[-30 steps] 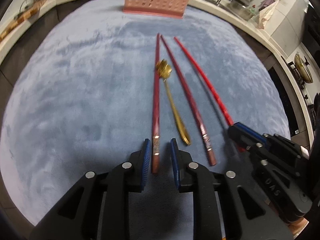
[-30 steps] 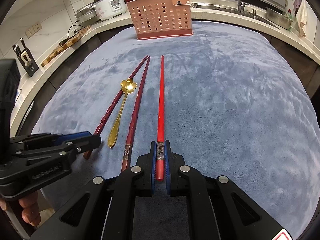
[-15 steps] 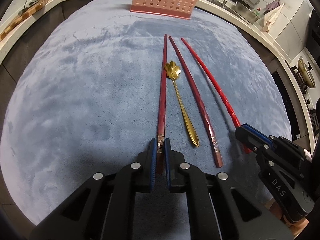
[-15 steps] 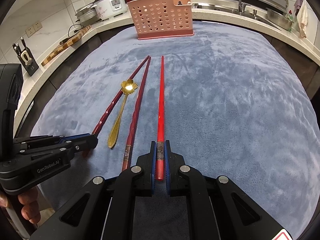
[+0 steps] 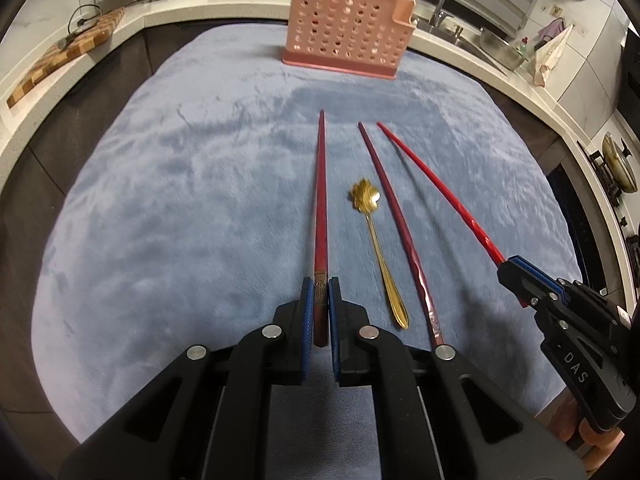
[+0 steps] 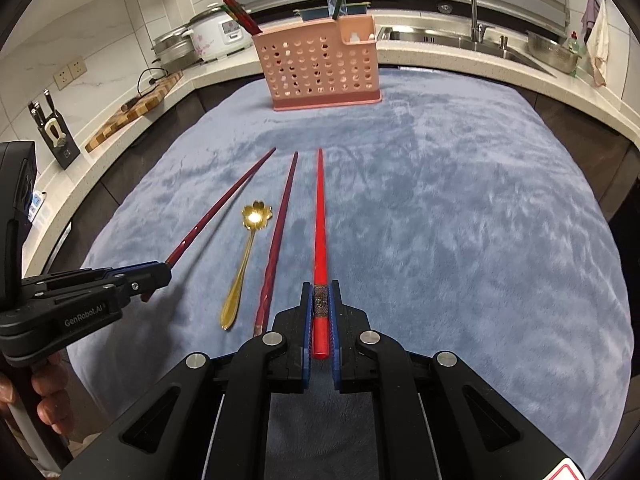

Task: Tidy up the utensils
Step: 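Lift and carry both chopsticks over the pink holder and lower them in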

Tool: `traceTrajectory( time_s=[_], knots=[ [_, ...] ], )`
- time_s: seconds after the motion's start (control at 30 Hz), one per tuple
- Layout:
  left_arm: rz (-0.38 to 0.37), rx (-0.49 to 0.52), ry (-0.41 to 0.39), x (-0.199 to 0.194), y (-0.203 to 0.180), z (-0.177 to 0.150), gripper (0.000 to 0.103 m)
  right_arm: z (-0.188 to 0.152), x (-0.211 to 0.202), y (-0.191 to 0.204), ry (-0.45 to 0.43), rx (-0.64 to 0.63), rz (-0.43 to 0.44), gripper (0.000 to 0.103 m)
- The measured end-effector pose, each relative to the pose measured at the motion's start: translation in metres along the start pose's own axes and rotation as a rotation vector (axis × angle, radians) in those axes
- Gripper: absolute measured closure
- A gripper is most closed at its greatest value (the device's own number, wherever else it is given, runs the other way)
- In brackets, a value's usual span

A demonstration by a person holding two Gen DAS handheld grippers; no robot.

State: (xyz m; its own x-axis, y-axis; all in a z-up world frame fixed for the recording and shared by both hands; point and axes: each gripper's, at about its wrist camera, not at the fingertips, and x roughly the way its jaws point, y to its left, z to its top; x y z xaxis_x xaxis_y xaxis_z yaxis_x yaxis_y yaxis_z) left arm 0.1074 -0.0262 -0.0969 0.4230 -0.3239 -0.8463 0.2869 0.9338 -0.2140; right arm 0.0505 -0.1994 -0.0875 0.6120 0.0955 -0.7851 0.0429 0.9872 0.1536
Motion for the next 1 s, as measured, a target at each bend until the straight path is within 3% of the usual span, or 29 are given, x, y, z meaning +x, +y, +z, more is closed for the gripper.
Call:
traceTrajectory(
  time_s=[0.3,0.53,1.0],
  knots=[
    [0.003,-0.006,-0.070,-0.025,0.006,0.020,0.096,0.020,-0.020,-0.004,-0.065,-0.004,-0.012,0.096],
    [-0.003,-0.015,-0.186,-0.061,0.010,0.049,0.096,0.044,-0.041,-0.010,-0.126,0.011,-0.022,0.096],
    [-0.007,-0.019,-0.369,-0.100,0.012,0.130,0.096,0.127,-0.071,-0.023,-0.271,0.072,0.022,0.096]
  ],
)
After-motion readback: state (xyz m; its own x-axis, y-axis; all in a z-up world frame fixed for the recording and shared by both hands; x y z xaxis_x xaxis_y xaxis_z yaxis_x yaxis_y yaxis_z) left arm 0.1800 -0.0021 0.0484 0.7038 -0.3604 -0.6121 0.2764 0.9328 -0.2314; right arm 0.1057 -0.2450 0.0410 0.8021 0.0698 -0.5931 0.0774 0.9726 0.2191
